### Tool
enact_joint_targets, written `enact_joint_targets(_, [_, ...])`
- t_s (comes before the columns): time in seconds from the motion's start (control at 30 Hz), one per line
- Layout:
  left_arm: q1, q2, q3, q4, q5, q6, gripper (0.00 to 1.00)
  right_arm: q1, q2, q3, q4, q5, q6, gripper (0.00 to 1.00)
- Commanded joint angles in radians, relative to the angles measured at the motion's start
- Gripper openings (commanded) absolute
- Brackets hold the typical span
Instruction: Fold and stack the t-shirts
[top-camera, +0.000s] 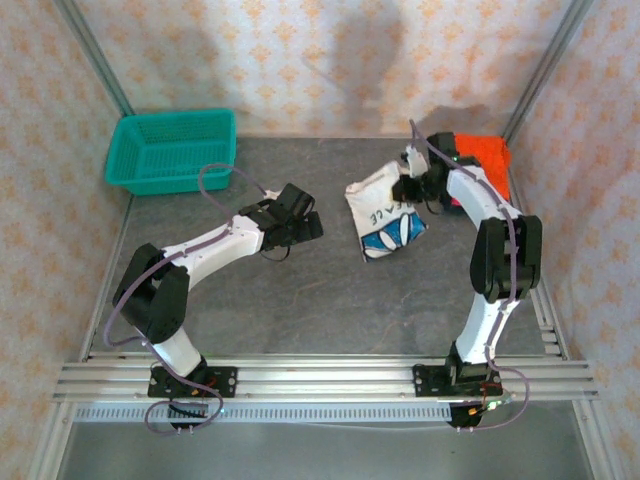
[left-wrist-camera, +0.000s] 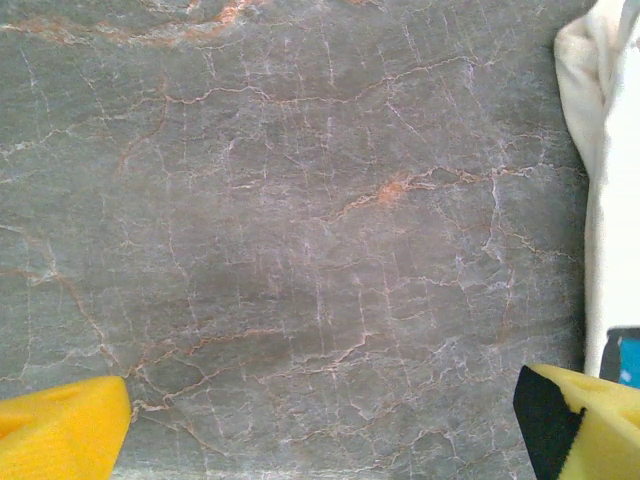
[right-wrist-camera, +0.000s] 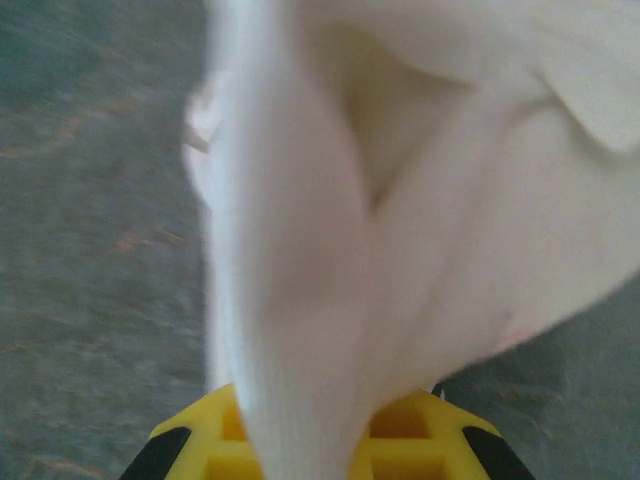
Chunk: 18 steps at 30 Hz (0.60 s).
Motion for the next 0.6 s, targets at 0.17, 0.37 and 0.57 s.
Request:
enact_joint_targets(0.17, [-0.013, 0.031, 0.035, 0.008, 0.014, 0.016, 0.99, -0.038, 0.045, -0.061, 0.11, 0.127, 0.023, 0.04])
enact_joint_targets(0.37, [-0.056, 0.094, 0.097, 0.039, 0.041, -0.008, 1.0, -0.056, 0.004, -0.027, 0.122, 0.194, 0.057, 0.75])
enact_joint_targets(0.57, [-0.118, 0.229, 0.227, 0.134, 0.089, -0.059, 1.0, -0.119, -0.113, -0.099, 0.27, 0.372, 0.219, 0.87])
